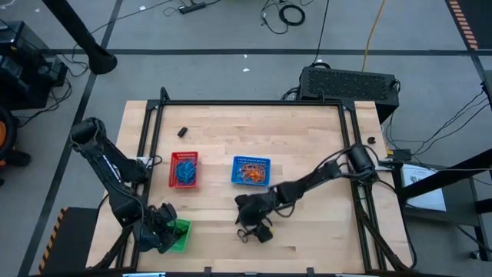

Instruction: Sort rubber bands into baskets

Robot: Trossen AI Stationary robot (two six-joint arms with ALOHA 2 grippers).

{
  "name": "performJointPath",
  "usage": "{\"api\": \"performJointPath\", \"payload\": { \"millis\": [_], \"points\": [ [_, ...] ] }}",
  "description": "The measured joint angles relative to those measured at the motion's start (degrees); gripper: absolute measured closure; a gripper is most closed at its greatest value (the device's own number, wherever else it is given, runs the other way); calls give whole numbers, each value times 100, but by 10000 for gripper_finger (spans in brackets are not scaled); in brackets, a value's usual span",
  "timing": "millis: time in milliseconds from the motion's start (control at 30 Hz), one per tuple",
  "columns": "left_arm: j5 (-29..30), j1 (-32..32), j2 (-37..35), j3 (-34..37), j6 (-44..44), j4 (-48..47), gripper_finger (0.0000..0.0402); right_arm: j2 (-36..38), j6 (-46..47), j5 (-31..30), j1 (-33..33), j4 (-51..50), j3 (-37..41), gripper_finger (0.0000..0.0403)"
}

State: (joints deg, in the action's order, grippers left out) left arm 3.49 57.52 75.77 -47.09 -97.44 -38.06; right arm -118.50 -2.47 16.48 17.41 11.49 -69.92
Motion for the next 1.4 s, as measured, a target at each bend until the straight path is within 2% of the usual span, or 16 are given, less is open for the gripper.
{"api": "performJointPath", "payload": {
  "millis": [100,233,333,400,567,600,733,900,967,1033,1100,1233,1300,1400],
  "points": [
    [0,0,0,0,142,-11,402,-251,164,-298,201,47,-68,150],
    [84,0,0,0,224,-162,401,-494,418,-1043,406,44,-72,153],
    [90,0,0,0,267,-214,386,-513,898,-1198,451,1,-79,179],
    [83,0,0,0,387,-209,369,-514,1257,-1236,456,-63,-82,216],
    [66,0,-13,0,449,-208,319,-488,1862,-1301,439,-181,-79,367],
    [62,0,-43,0,480,-199,310,-476,1901,-1302,436,-194,-78,384],
    [114,0,-262,0,680,-108,286,-312,2483,-1135,441,-411,-62,394],
    [715,-2,-661,0,955,-56,284,153,2627,-1145,439,-689,-48,400],
    [1127,-4,-797,0,989,-15,284,370,2650,-1165,428,-772,-51,401],
    [1949,-2,-850,0,1092,227,283,582,2697,-1232,395,-782,-51,401],
    [2859,-16,-842,0,1670,728,283,827,2818,-1326,349,-757,-51,402],
    [4452,-322,-619,-2,3607,1897,283,1270,3240,-1362,193,-586,-58,402],
    [4929,-518,-465,0,4920,2670,283,1417,3546,-1362,116,-590,-62,402],
    [5009,-864,-183,-4,7213,4141,283,1590,4199,-1308,-7,-628,-62,402]
  ]
}}
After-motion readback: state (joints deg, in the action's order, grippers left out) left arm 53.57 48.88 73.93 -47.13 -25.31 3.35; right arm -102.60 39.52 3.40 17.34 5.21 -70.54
